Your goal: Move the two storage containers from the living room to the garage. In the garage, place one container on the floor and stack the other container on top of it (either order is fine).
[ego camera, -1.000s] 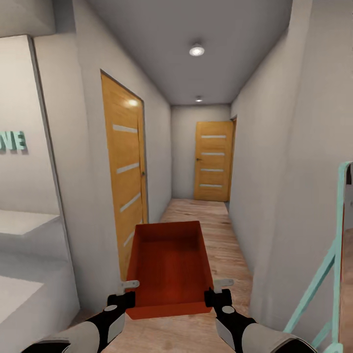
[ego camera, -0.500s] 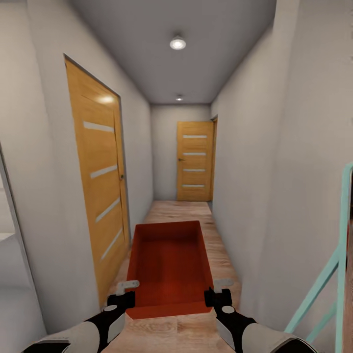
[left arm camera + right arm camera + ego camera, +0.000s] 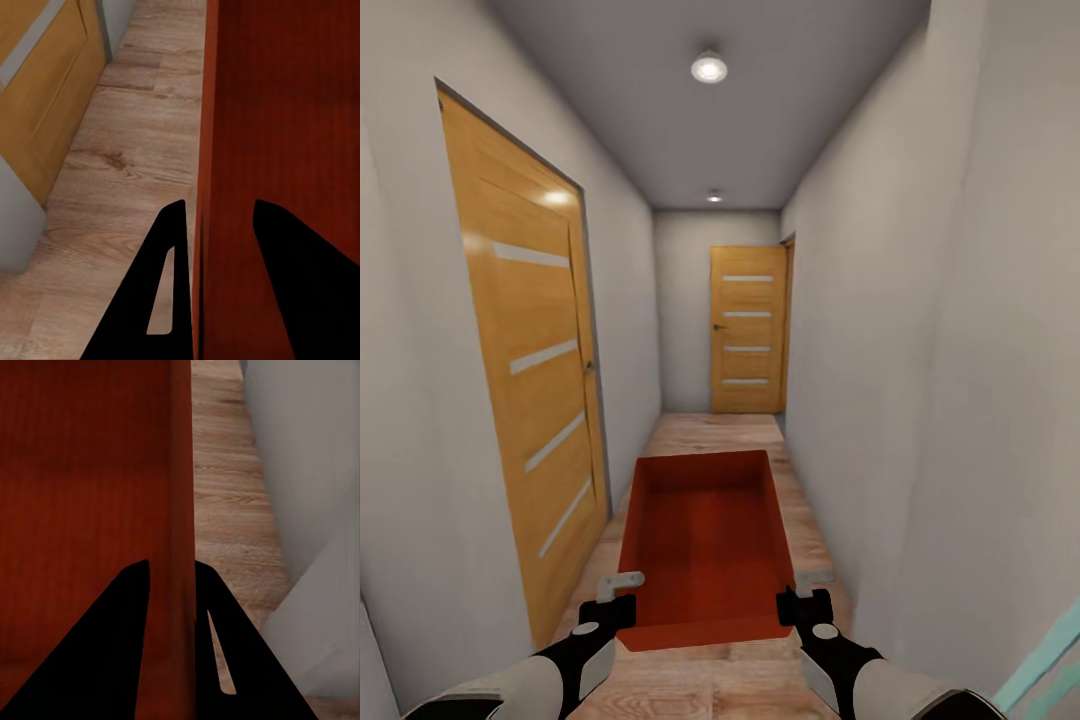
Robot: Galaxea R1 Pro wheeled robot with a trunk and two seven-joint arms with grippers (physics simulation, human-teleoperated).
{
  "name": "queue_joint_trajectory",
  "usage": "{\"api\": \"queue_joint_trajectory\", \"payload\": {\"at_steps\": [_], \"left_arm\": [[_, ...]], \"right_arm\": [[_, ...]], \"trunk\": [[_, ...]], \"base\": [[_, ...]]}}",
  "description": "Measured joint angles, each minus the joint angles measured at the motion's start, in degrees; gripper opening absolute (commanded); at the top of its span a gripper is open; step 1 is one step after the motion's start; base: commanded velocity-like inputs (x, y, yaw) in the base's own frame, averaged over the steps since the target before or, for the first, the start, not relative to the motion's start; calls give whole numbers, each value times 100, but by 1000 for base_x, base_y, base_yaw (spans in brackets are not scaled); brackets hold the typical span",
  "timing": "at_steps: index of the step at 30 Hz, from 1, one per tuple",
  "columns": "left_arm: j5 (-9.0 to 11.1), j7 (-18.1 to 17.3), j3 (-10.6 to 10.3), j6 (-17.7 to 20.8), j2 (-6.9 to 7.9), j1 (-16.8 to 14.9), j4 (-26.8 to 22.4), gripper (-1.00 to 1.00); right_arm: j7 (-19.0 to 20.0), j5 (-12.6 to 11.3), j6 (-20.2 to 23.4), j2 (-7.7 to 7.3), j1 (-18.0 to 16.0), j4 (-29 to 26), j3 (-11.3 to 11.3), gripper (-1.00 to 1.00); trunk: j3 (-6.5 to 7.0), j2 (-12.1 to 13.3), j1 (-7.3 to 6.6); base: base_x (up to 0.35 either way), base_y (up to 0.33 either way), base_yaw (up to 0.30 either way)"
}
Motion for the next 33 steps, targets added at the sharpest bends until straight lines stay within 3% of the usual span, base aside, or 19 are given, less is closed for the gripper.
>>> {"api": "queue_joint_trajectory", "payload": {"at_steps": [33], "left_arm": [[-1, 1, 0, 8, 0, -1, -1, -100]], "right_arm": [[6, -5, 4, -1, 0, 1, 2, -100]], "trunk": [[0, 1, 0]], "base": [[313, 130, 0]]}}
